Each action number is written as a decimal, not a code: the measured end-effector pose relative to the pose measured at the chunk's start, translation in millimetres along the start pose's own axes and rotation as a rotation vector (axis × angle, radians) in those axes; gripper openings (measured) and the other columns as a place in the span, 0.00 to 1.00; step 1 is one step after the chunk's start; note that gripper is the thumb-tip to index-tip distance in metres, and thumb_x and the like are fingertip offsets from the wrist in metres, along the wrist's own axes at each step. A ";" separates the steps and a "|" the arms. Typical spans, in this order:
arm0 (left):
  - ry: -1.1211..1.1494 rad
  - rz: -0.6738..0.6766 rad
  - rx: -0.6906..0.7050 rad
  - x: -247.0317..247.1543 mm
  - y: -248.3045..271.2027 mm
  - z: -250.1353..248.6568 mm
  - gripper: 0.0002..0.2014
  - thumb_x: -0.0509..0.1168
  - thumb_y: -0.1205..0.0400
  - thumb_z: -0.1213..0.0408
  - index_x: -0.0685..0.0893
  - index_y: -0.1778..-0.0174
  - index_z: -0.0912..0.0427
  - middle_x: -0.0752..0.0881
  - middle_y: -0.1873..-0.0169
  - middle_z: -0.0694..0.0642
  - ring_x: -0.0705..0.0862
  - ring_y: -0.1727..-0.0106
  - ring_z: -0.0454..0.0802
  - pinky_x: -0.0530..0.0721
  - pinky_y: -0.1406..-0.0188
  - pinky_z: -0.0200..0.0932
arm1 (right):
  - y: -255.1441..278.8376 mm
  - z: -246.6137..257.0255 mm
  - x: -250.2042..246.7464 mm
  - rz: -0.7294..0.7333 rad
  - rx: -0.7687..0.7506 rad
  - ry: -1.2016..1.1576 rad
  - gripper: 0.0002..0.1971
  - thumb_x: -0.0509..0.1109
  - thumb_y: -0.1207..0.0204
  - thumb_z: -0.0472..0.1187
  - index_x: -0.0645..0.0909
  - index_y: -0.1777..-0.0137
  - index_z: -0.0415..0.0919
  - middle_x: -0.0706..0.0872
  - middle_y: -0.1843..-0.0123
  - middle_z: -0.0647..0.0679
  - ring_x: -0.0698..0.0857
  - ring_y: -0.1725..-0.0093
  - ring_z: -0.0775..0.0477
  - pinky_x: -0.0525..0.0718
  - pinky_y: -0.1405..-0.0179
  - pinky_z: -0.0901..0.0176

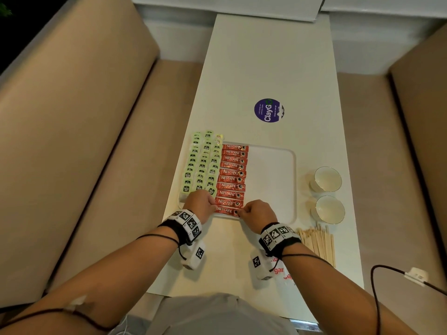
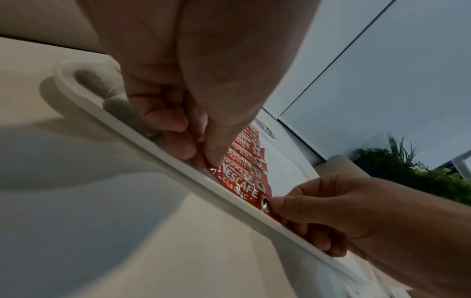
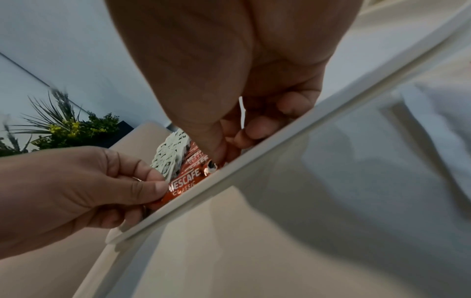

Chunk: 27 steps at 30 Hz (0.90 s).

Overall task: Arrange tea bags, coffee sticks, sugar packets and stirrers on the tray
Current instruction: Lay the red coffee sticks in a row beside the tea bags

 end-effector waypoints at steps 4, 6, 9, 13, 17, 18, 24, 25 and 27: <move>-0.008 -0.033 -0.018 0.8 -1.3 2.2 0.13 0.77 0.23 0.65 0.82 0.70 0.53 0.88 0.66 0.52 0.86 0.60 0.51 0.86 0.53 0.45 | -2.2 1.0 1.2 -0.014 0.022 0.016 0.16 0.71 0.19 0.52 0.87 0.61 0.40 0.89 0.65 0.47 0.89 0.62 0.44 0.86 0.62 0.54; 0.009 -0.039 -0.024 1.7 -1.5 4.3 0.13 0.77 0.23 0.65 0.82 0.70 0.54 0.89 0.66 0.53 0.87 0.60 0.51 0.86 0.53 0.46 | -2.8 0.0 1.3 -0.020 0.035 0.017 0.17 0.71 0.20 0.53 0.87 0.62 0.40 0.89 0.65 0.47 0.89 0.63 0.44 0.87 0.62 0.53; 0.046 -0.047 -0.040 2.8 -1.8 8.4 0.11 0.77 0.23 0.64 0.82 0.67 0.56 0.89 0.66 0.54 0.87 0.60 0.52 0.86 0.55 0.47 | -4.2 -1.3 1.5 -0.020 0.048 0.022 0.18 0.72 0.20 0.55 0.87 0.63 0.41 0.88 0.67 0.48 0.86 0.66 0.46 0.84 0.67 0.56; 0.061 -0.060 -0.046 4.2 -1.7 10.6 0.13 0.77 0.22 0.64 0.80 0.68 0.55 0.87 0.67 0.54 0.85 0.63 0.52 0.85 0.56 0.47 | -5.0 -2.2 2.5 -0.020 0.058 0.021 0.19 0.73 0.20 0.56 0.84 0.66 0.42 0.85 0.70 0.50 0.83 0.70 0.49 0.80 0.69 0.58; 0.057 -0.054 -0.045 4.9 -1.8 12.6 0.11 0.77 0.22 0.64 0.81 0.65 0.56 0.88 0.65 0.55 0.87 0.60 0.54 0.86 0.55 0.50 | -4.7 -4.4 0.8 -0.014 0.062 0.007 0.21 0.74 0.20 0.54 0.81 0.68 0.40 0.82 0.72 0.49 0.80 0.72 0.48 0.78 0.70 0.58; 0.055 -0.052 -0.046 5.0 -1.8 13.5 0.10 0.77 0.22 0.64 0.81 0.64 0.57 0.88 0.65 0.55 0.87 0.60 0.54 0.86 0.55 0.50 | -5.0 -4.6 0.5 -0.013 0.061 0.011 0.21 0.74 0.21 0.53 0.79 0.70 0.41 0.81 0.73 0.49 0.79 0.72 0.48 0.77 0.69 0.58; 0.057 -0.068 -0.033 3.3 -0.2 12.9 0.10 0.76 0.22 0.64 0.82 0.64 0.57 0.88 0.65 0.53 0.86 0.60 0.52 0.87 0.54 0.50 | -3.5 -3.5 -1.3 -0.011 0.059 0.013 0.22 0.75 0.21 0.51 0.74 0.73 0.44 0.79 0.74 0.50 0.77 0.73 0.49 0.75 0.70 0.58; 0.060 -0.072 -0.034 3.0 0.4 13.1 0.10 0.77 0.22 0.63 0.81 0.63 0.57 0.87 0.65 0.53 0.86 0.61 0.51 0.87 0.54 0.50 | -2.8 -3.7 -1.7 -0.005 0.059 0.010 0.21 0.75 0.21 0.52 0.76 0.71 0.44 0.80 0.72 0.50 0.78 0.72 0.50 0.77 0.69 0.58; 0.066 -0.092 -0.030 1.5 2.0 13.2 0.12 0.78 0.23 0.60 0.79 0.64 0.55 0.87 0.66 0.52 0.84 0.64 0.50 0.87 0.56 0.50 | -0.3 -4.2 -4.4 -0.001 0.050 0.005 0.18 0.75 0.21 0.55 0.80 0.66 0.44 0.84 0.69 0.51 0.81 0.69 0.50 0.79 0.67 0.57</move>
Point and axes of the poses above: each hand's wrist, its own y-axis away from the middle knuckle, its own x-axis out of the palm, z = x × y, the point moved 5 cm from there along -y, towards the middle knuckle
